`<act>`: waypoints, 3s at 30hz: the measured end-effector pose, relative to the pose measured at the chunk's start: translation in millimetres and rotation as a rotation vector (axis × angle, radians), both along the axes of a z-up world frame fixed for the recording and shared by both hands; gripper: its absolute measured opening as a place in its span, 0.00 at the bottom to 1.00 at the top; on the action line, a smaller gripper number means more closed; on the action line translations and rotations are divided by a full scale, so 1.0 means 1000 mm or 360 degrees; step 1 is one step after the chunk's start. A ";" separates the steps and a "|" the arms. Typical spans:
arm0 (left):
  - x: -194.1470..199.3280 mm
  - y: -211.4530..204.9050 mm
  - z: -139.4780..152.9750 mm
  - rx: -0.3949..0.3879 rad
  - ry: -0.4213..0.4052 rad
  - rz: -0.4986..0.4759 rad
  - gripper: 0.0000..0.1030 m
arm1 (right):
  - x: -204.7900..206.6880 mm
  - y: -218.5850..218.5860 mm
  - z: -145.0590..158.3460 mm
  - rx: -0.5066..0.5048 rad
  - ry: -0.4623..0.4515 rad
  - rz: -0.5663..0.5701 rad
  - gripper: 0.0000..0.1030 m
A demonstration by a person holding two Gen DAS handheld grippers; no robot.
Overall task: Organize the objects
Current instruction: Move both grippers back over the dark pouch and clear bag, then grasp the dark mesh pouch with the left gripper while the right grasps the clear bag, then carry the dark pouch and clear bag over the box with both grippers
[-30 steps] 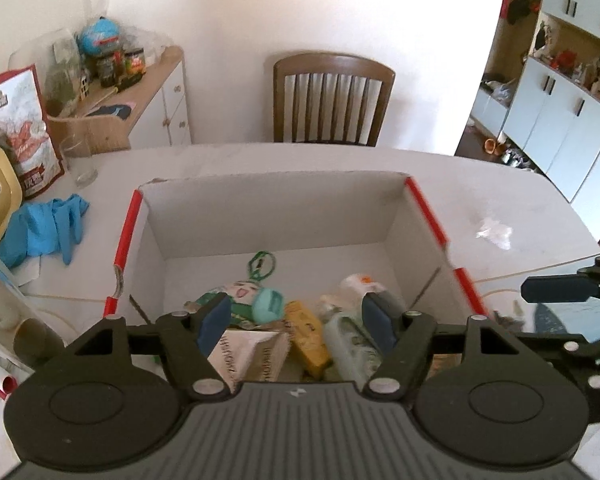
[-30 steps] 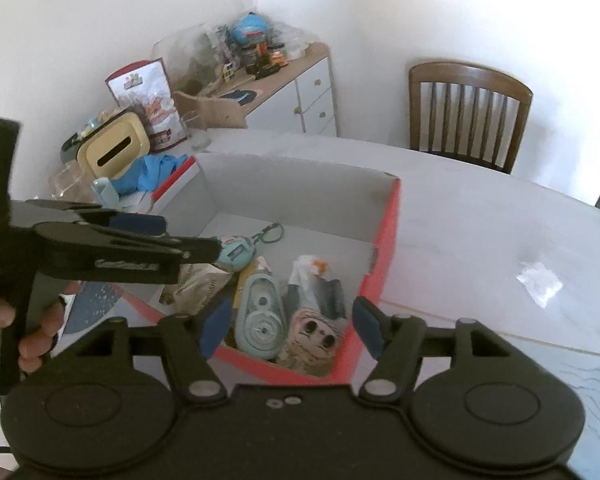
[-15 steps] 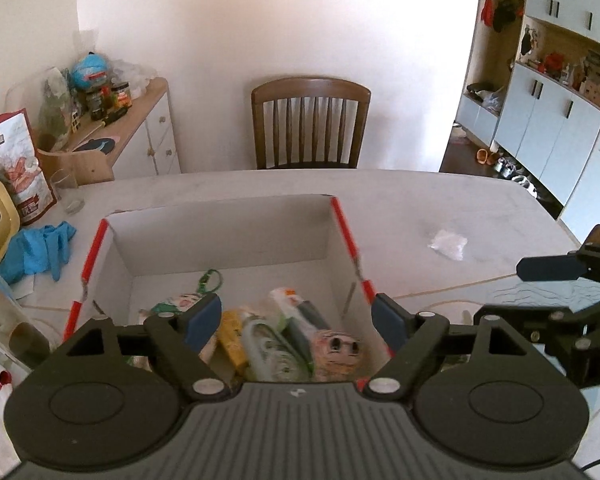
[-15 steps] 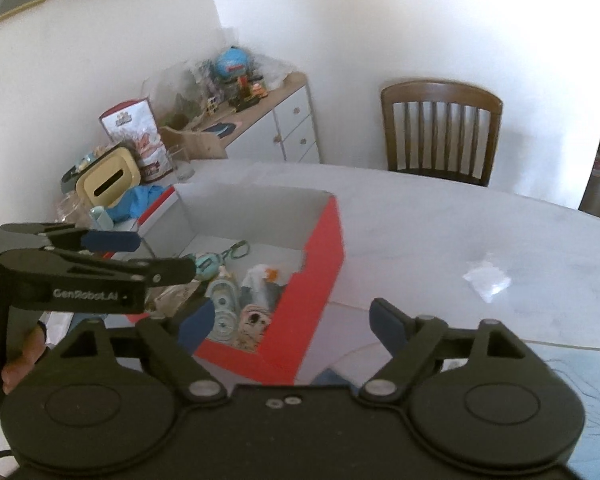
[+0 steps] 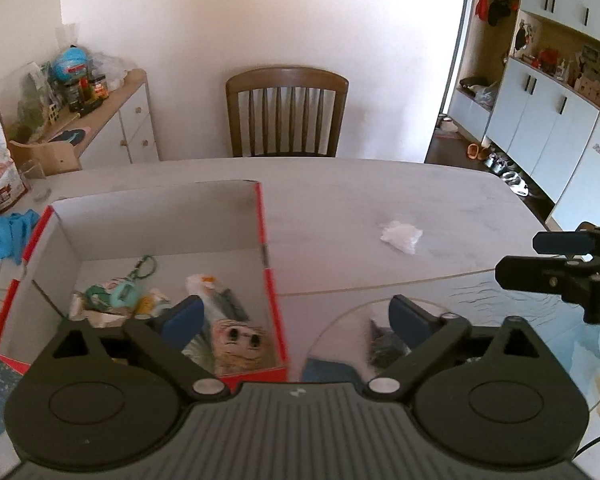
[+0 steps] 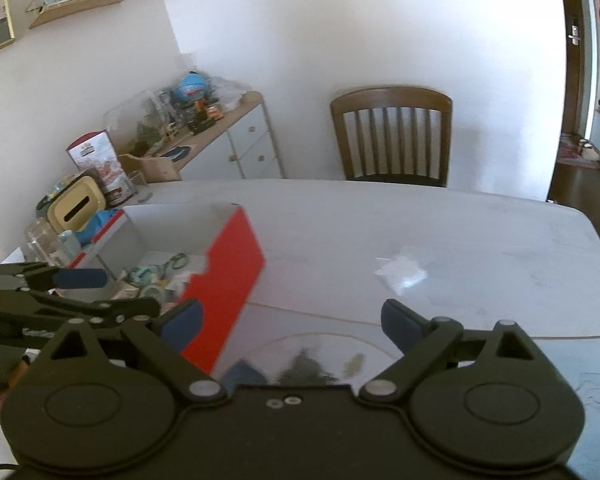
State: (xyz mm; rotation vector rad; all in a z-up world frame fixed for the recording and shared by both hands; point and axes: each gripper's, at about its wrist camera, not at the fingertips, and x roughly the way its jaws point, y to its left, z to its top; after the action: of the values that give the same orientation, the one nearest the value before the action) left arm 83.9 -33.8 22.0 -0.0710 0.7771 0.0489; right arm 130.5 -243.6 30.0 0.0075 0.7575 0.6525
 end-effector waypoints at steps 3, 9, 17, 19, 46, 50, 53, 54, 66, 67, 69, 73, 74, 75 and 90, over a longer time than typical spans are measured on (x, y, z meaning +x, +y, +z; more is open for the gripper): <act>0.004 -0.015 -0.003 0.0026 -0.0003 -0.0003 0.99 | 0.008 -0.016 -0.004 -0.0013 0.0000 -0.0018 0.94; 0.015 -0.039 -0.014 0.0018 -0.0003 0.0005 1.00 | 0.031 -0.041 -0.016 -0.0044 0.0020 -0.0043 0.94; 0.030 -0.066 -0.040 0.0000 0.0038 -0.0015 1.00 | 0.066 -0.057 -0.035 -0.0097 0.0057 -0.0057 0.94; 0.031 -0.074 -0.050 0.0023 0.0059 -0.0038 1.00 | 0.075 -0.059 -0.041 -0.0109 0.0073 -0.0054 0.94; 0.068 -0.099 -0.146 0.0004 0.0218 -0.0034 1.00 | 0.184 0.017 -0.142 -0.0332 0.0200 0.0172 0.90; 0.066 -0.097 -0.148 -0.0010 0.0195 -0.0015 1.00 | 0.186 0.024 -0.149 -0.0354 0.0175 0.0200 0.86; 0.065 -0.098 -0.149 -0.0021 0.0172 0.0012 0.99 | 0.186 0.028 -0.149 -0.0372 0.0140 0.0227 0.81; 0.065 -0.097 -0.150 -0.0024 0.0175 0.0018 0.99 | 0.185 0.029 -0.149 -0.0383 0.0128 0.0232 0.81; 0.064 -0.112 -0.145 0.0085 0.0193 -0.0043 0.56 | 0.177 0.040 -0.145 -0.0501 0.0053 0.0263 0.46; 0.066 -0.113 -0.144 0.0087 0.0207 -0.0042 0.56 | 0.177 0.040 -0.145 -0.0503 0.0057 0.0254 0.44; 0.070 -0.113 -0.142 0.0086 0.0219 -0.0041 0.50 | 0.175 0.039 -0.143 -0.0495 0.0071 0.0238 0.40; 0.072 -0.110 -0.139 0.0057 0.0229 -0.0026 0.41 | 0.170 0.035 -0.140 -0.0460 0.0103 0.0227 0.32; 0.072 -0.107 -0.139 0.0041 0.0234 -0.0023 0.38 | 0.167 0.034 -0.138 -0.0452 0.0117 0.0233 0.31; 0.071 -0.107 -0.139 0.0032 0.0238 -0.0022 0.37 | 0.163 0.033 -0.135 -0.0439 0.0126 0.0239 0.31; 0.035 -0.108 -0.121 -0.0026 0.0214 -0.0089 0.32 | 0.088 -0.004 -0.094 -0.0367 0.0176 0.0262 0.30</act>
State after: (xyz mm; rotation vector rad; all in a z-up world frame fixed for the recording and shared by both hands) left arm 119.3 -141.4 -99.2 -0.0621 0.9132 -0.0056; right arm 218.3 -247.2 -64.2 -0.2333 0.9437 0.7217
